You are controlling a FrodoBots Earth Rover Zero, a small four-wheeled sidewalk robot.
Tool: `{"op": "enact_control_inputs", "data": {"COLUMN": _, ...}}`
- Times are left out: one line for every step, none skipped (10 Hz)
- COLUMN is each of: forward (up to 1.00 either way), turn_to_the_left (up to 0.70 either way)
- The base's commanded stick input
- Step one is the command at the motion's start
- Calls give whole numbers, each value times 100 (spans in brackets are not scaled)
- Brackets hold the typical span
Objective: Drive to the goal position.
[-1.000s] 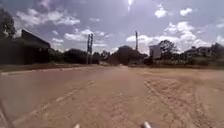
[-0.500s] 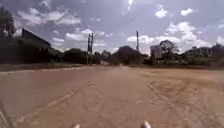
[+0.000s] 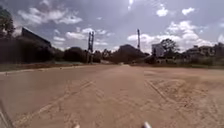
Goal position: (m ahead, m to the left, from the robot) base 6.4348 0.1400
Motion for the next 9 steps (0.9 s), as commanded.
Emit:
{"op": "enact_control_inputs", "data": {"forward": 50, "turn_to_the_left": -50}}
{"op": "enact_control_inputs", "data": {"forward": 50, "turn_to_the_left": -28}}
{"op": "enact_control_inputs", "data": {"forward": 50, "turn_to_the_left": -3}}
{"op": "enact_control_inputs", "data": {"forward": 50, "turn_to_the_left": 0}}
{"op": "enact_control_inputs", "data": {"forward": 50, "turn_to_the_left": 0}}
{"op": "enact_control_inputs", "data": {"forward": 50, "turn_to_the_left": 0}}
{"op": "enact_control_inputs", "data": {"forward": 50, "turn_to_the_left": 0}}
{"op": "enact_control_inputs", "data": {"forward": 50, "turn_to_the_left": 0}}
{"op": "enact_control_inputs", "data": {"forward": 50, "turn_to_the_left": 0}}
